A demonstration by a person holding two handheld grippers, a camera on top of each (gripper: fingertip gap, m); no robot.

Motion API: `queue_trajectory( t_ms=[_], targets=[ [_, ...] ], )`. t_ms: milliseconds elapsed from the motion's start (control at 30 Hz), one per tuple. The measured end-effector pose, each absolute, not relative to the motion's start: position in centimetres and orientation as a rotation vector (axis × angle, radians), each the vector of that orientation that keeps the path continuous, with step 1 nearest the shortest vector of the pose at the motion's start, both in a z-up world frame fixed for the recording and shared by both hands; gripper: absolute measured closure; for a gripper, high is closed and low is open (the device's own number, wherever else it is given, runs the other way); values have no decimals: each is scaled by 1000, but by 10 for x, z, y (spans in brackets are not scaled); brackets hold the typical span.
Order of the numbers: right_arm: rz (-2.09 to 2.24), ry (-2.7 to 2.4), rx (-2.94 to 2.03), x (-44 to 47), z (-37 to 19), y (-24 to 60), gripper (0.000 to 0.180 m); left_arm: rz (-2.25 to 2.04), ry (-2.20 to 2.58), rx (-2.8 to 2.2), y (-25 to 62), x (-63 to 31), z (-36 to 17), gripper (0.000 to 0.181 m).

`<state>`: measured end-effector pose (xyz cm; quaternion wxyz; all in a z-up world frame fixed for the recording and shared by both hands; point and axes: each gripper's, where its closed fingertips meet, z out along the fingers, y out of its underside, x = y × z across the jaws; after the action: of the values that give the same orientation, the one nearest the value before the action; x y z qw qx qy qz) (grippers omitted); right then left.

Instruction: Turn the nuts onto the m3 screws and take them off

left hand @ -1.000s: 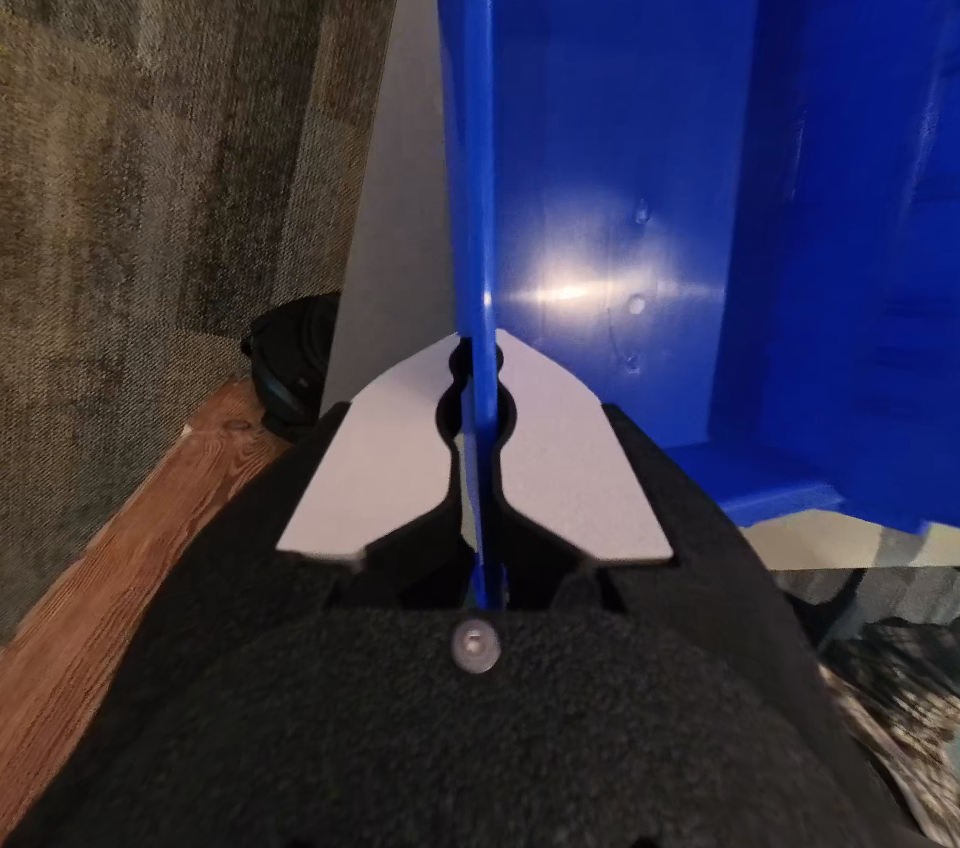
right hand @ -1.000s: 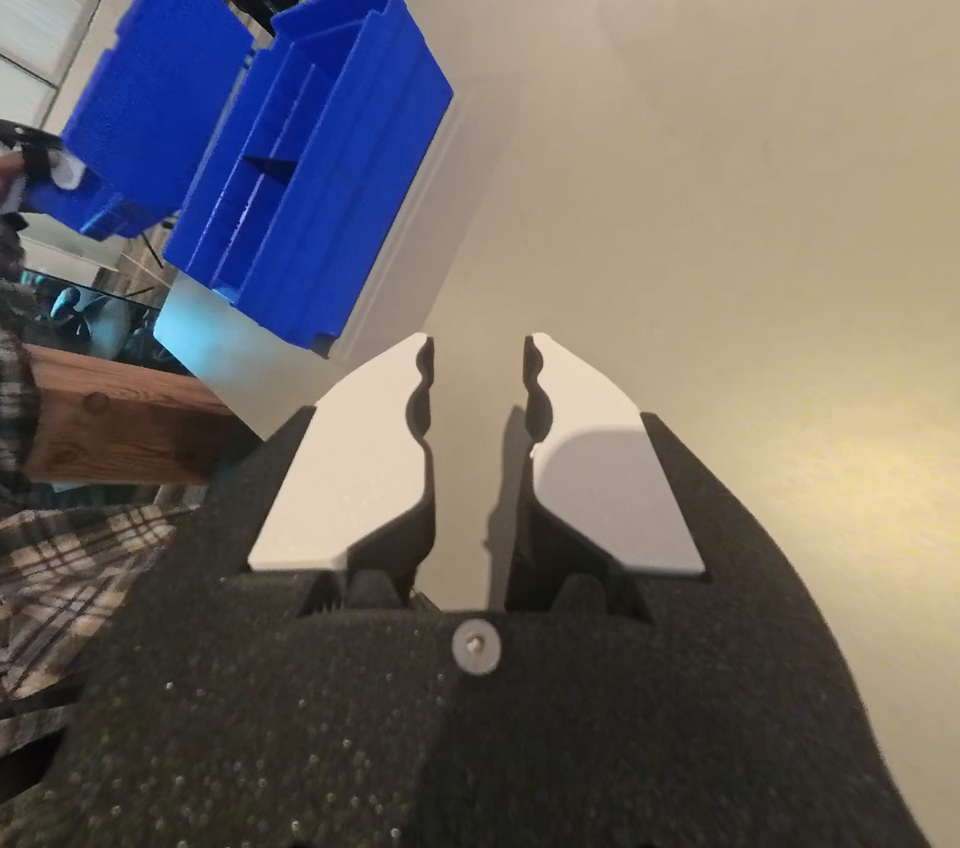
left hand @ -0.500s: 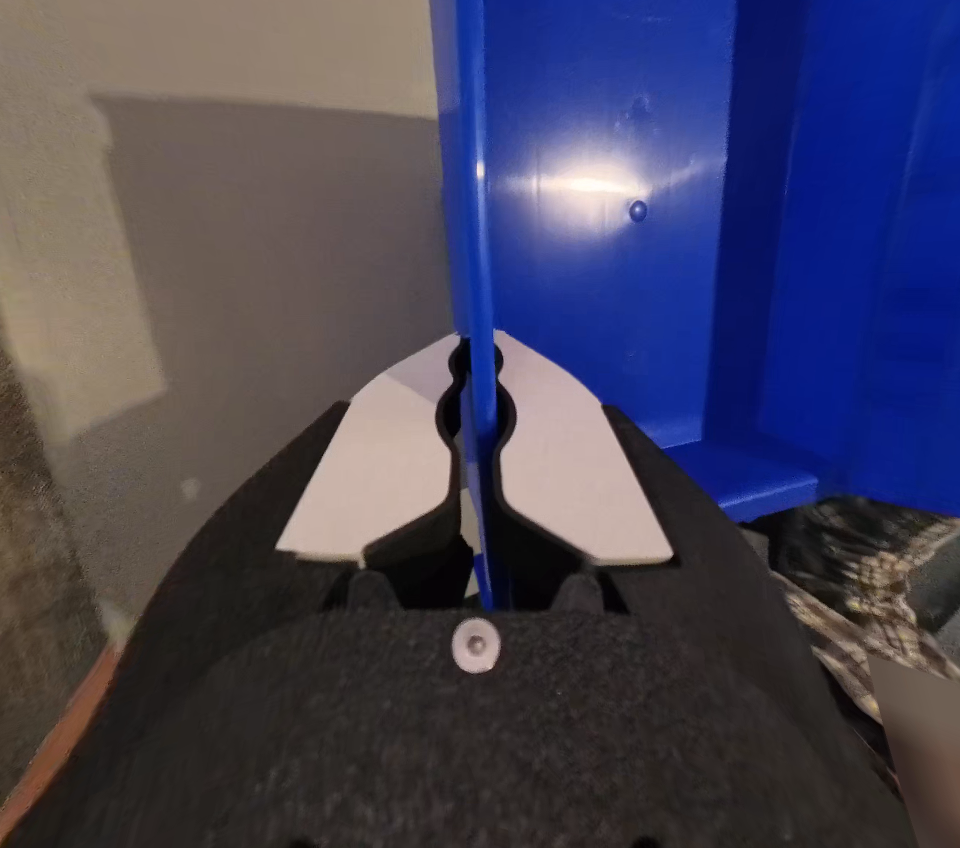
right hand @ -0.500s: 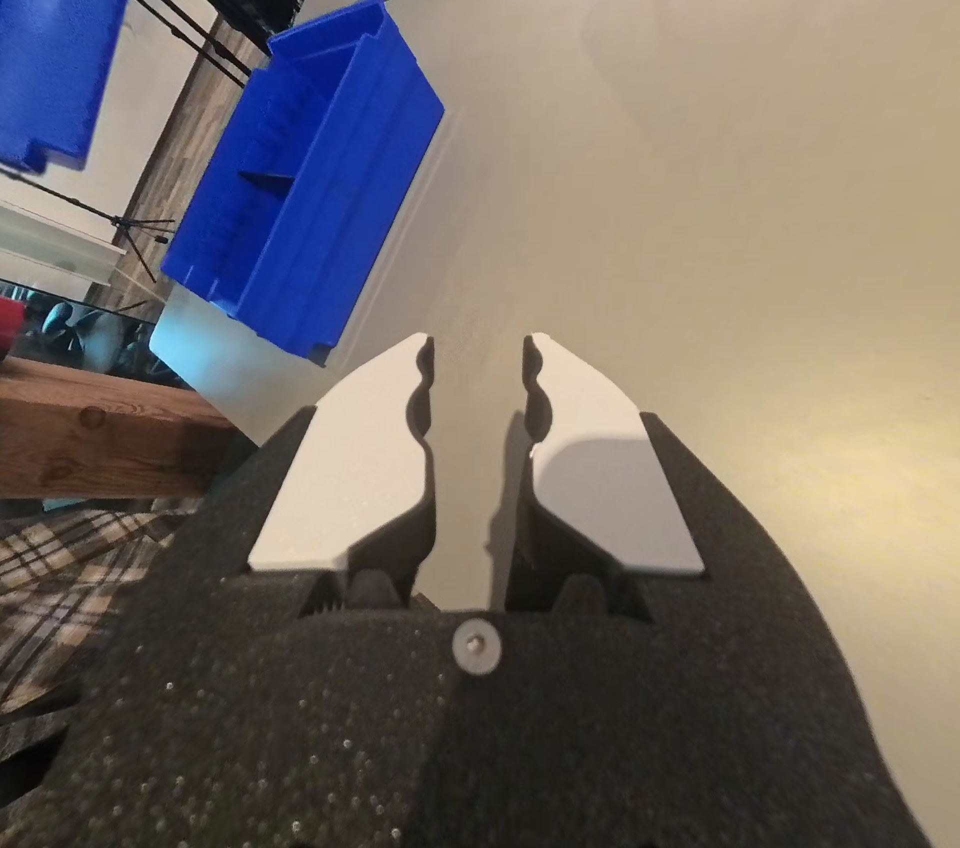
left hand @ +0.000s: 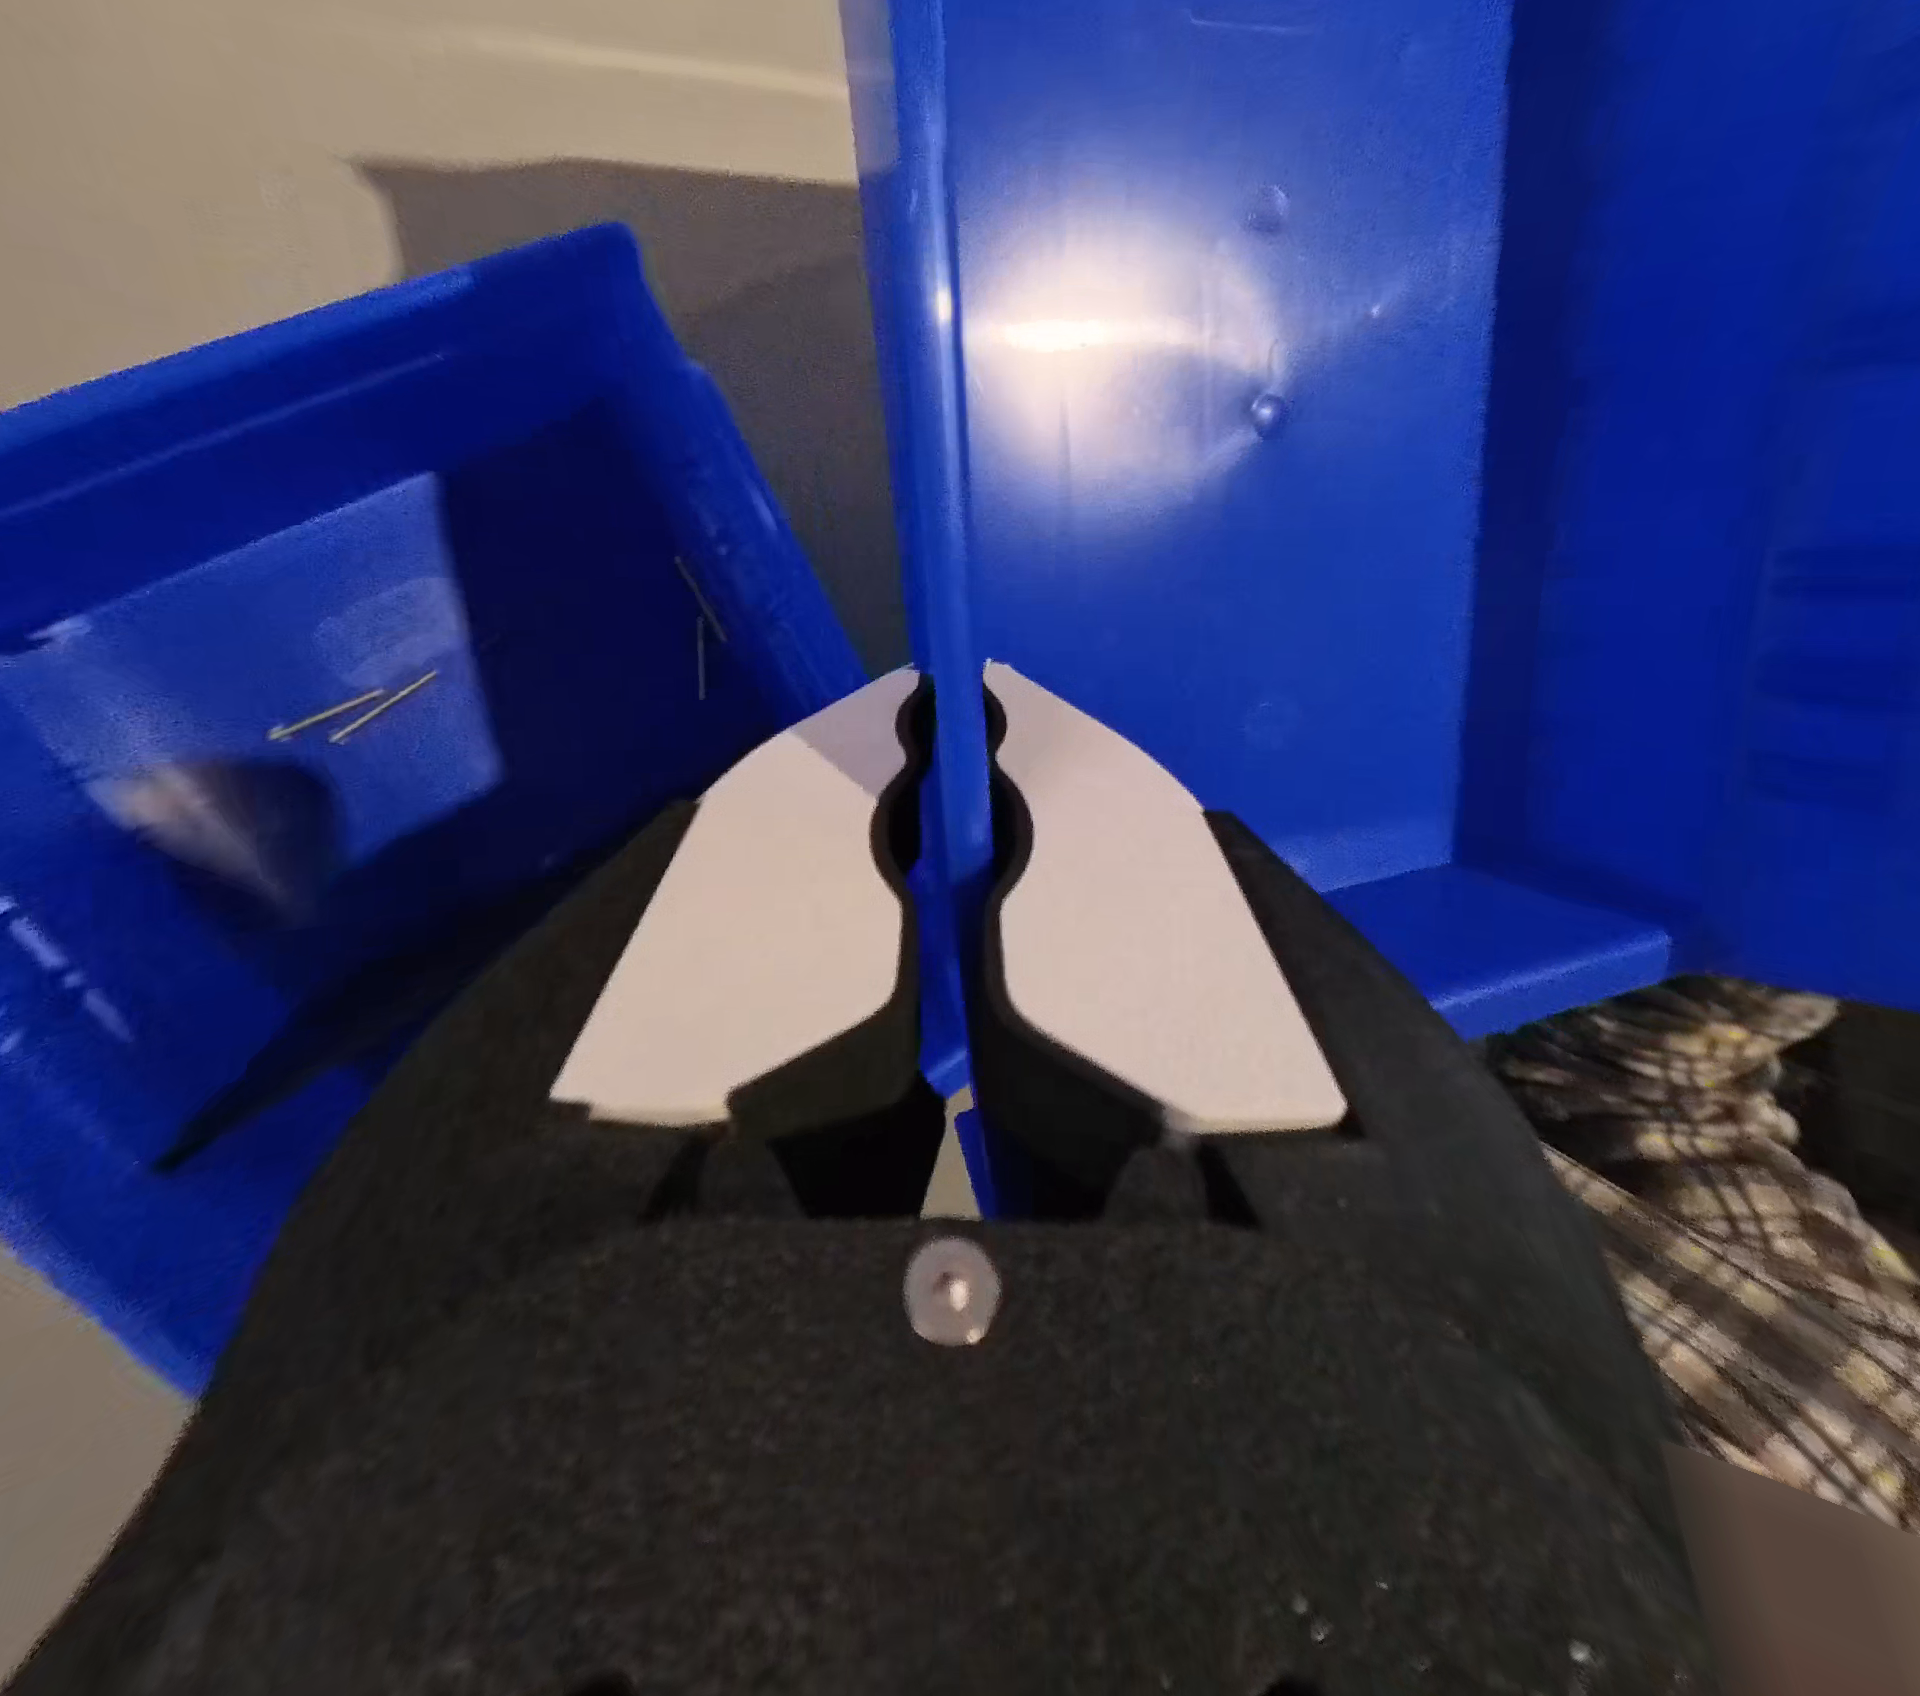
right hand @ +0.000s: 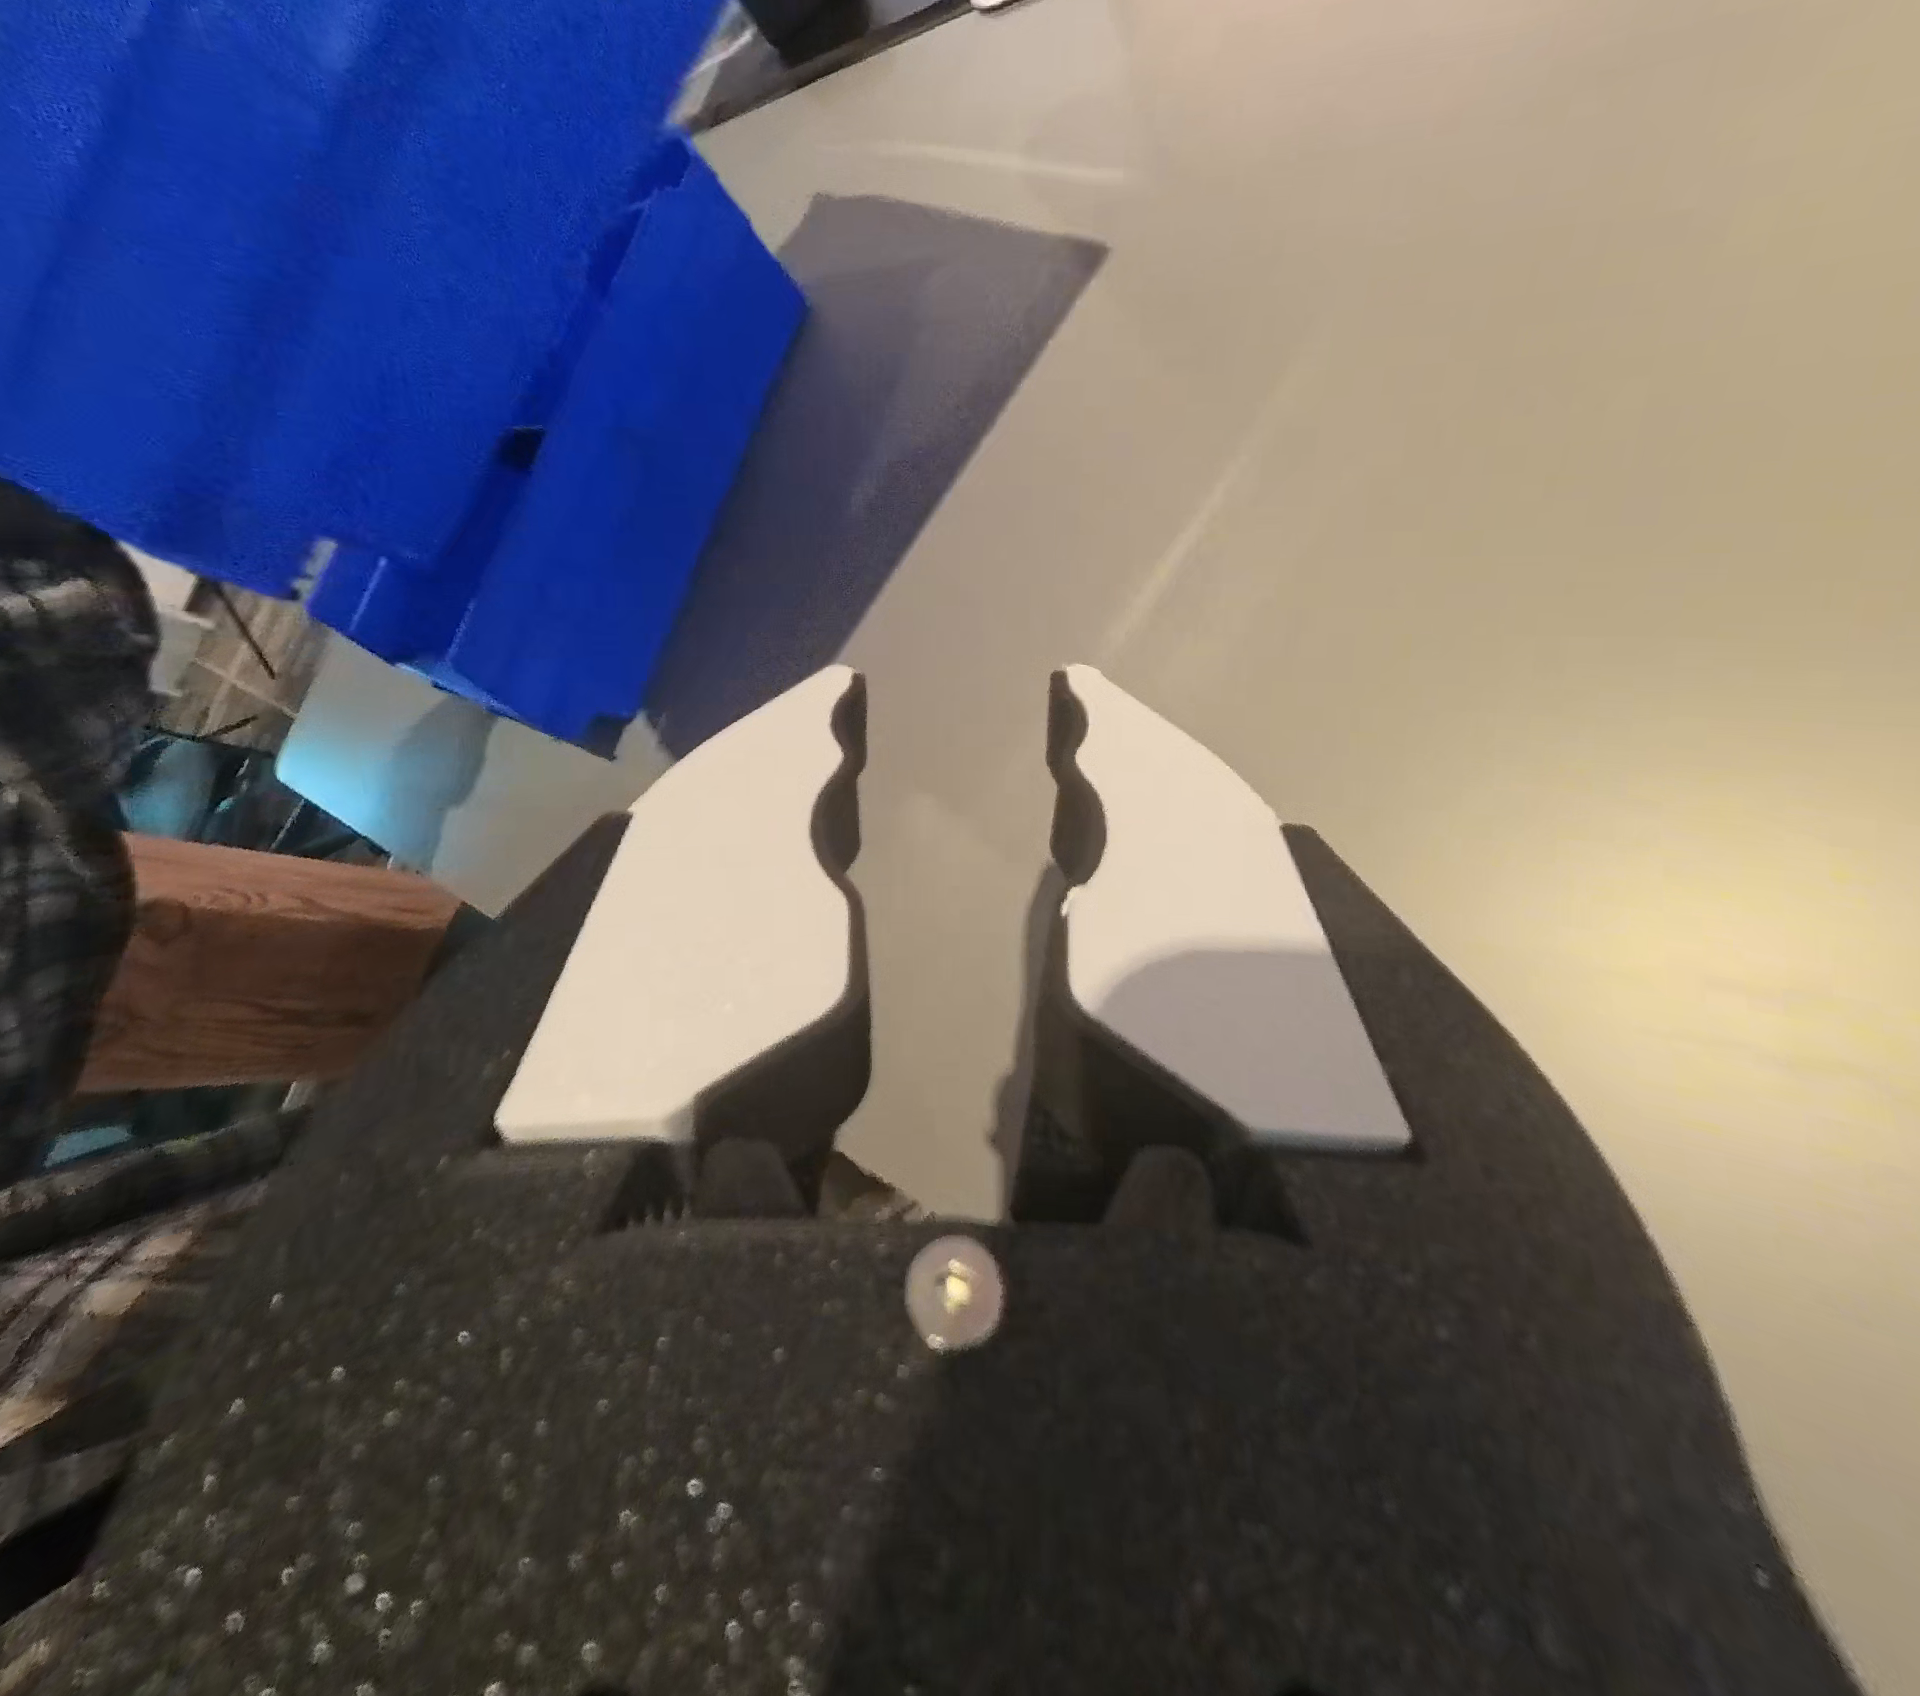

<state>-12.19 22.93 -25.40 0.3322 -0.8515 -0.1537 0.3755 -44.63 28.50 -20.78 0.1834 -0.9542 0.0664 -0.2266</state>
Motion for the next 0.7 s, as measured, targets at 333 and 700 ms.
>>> queue_trajectory(
  t_ms=[333,700],
  targets=[
    [957,-323,-2213,-90,-252,229,147,-646,225,-2734,298,-374,-246,175],
    [958,-290,-2209,-78,-254,231,146,-524,220,-2777,288,-341,-288,175]
  ],
)
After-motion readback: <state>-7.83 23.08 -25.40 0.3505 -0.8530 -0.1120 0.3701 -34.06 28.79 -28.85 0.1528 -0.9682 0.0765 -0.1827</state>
